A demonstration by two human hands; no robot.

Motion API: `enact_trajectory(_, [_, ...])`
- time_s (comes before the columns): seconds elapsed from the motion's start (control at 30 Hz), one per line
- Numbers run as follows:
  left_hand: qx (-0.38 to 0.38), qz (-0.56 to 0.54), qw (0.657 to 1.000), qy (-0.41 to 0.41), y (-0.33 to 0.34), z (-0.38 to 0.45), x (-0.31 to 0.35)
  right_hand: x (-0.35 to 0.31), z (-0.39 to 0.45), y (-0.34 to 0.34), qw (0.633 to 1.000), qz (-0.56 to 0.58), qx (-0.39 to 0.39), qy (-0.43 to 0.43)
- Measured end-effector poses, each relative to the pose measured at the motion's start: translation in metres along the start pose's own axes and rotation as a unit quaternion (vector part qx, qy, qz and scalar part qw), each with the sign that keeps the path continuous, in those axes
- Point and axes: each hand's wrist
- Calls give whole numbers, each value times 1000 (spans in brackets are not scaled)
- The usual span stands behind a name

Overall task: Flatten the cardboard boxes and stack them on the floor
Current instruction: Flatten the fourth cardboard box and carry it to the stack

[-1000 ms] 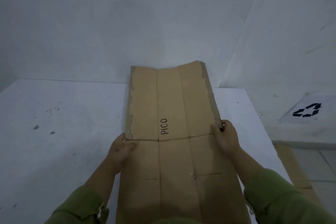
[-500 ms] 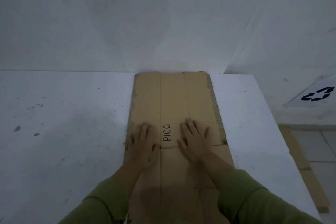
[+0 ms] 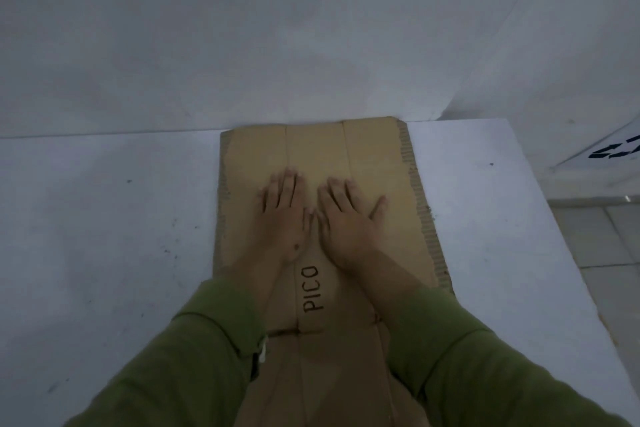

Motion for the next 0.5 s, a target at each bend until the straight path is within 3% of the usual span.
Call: enact_trajectory(0.5, [44, -22, 999, -16, -11, 58, -8, 17, 52, -11, 999, -29, 31, -5])
Point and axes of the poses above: each hand's wrist, its own z-axis towards the middle knuckle, its own y-axis out of the palm, x = y × z, and after that the axes turned 1 degree about -y, right-handed
